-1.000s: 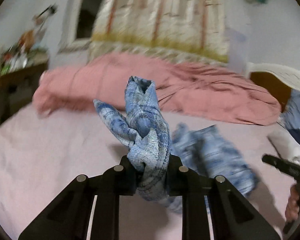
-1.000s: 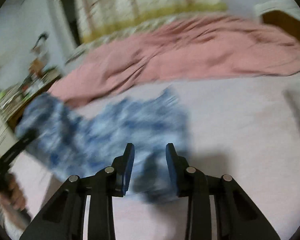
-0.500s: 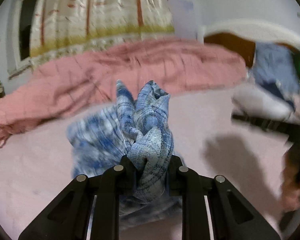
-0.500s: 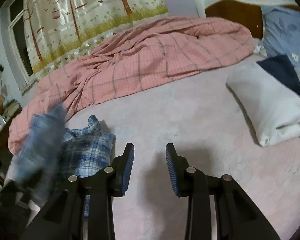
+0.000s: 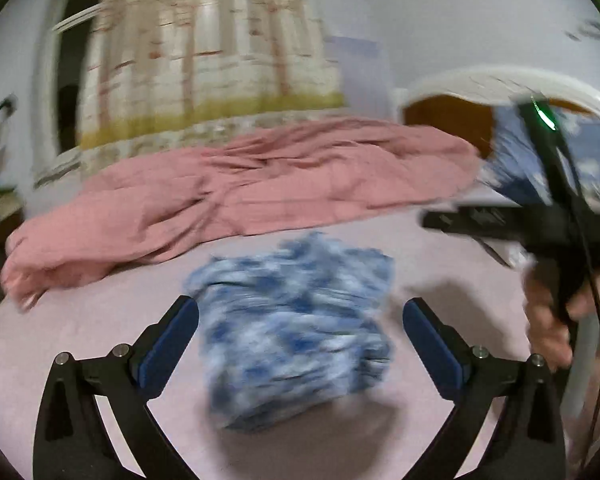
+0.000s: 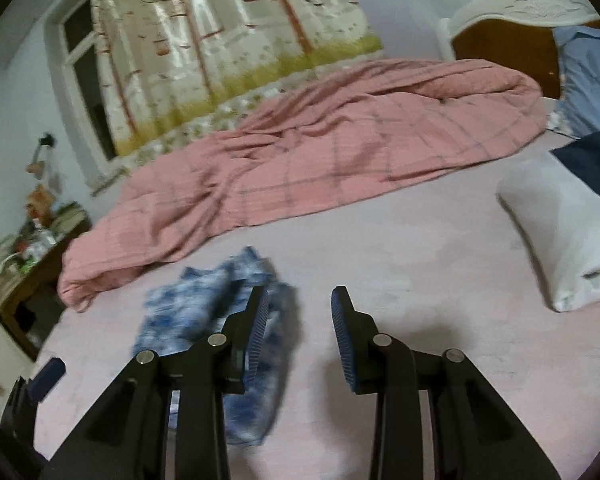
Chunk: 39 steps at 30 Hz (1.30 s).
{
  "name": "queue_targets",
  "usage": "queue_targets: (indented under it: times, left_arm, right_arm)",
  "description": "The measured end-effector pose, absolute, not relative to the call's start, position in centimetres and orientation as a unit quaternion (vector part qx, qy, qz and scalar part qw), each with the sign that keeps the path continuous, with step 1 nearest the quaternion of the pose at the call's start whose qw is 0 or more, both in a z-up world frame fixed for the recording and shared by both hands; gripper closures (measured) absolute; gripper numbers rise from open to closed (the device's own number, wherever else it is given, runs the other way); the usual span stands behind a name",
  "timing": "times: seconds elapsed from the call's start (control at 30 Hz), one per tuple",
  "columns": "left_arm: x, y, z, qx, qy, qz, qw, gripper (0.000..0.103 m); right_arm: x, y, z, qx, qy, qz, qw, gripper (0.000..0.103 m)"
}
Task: Fold large clothes
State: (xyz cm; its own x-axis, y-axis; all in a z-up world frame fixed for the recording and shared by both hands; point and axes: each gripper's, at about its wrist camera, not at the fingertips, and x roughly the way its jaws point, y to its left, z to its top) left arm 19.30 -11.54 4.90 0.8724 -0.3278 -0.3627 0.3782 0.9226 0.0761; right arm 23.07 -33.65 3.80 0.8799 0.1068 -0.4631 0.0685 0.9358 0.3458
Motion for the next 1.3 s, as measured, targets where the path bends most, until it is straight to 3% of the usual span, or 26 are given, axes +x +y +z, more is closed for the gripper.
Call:
queue_targets:
  times: [0.13,0.27,0.4,0.5,0.63,0.77,1.0,1.13,1.2,1.23,1.3]
  left_arm:
    - [22.7,-8.2,4.8,0.023,0.214,-0.102,0.971,0.001]
    - [27.0,-5.3,0.6,-0.051,0.306,-0.101,0.945,0.002]
    - [29.0,-4.1,-4.6,-0.102,0.383,-0.120,0.910,0.004]
    - [29.8,-2.2,-6.3,-0.202,0.422,-0.153,0.870,0.014]
    - [28.4,-3.3,-5.3,-0.134,0.401,-0.108,0.900,0.021]
    - [27.0,-3.7,-5.1,-0.089,0.389,-0.066,0.915,0.021]
    - [27.5,-3.8,-5.8,-0.052,0.413,-0.055,0.908,0.023]
    - [27.4,-5.0,-6.2,0.014,0.413,-0.028,0.910,0.023]
    - [27.0,-5.1,-6.1,0.024,0.409,-0.025,0.912,0.023]
    - [26.8,-4.9,-6.1,0.021,0.407,-0.026,0.913,0.023]
    - [26.3,-4.6,-5.7,0.006,0.396,-0.046,0.917,0.030]
  right_arm:
    - [23.1,-30.0,3.8,0.138,0.230,0.049,0.962,0.068]
    - [24.0,-24.0,3.0,0.014,0.225,0.020,0.974,0.068]
    - [27.7,-25.6,-1.7,0.073,0.402,-0.022,0.912,0.068]
    - [27.7,-27.0,-2.1,0.084,0.434,0.017,0.897,0.068]
    - [27.8,-28.8,-2.5,0.133,0.462,0.069,0.874,0.068]
    - [27.9,-30.1,-2.5,0.148,0.468,0.075,0.868,0.061]
    - [25.1,-27.8,0.9,0.127,0.327,0.078,0.933,0.061]
    - [26.0,-27.0,0.0,0.134,0.348,0.097,0.923,0.042]
    - [25.6,-27.1,-0.2,0.142,0.311,0.054,0.938,0.040]
    - [25.2,-27.0,-0.1,0.142,0.291,0.037,0.946,0.030]
    - [25.0,-27.0,-0.1,0.151,0.277,0.045,0.948,0.019]
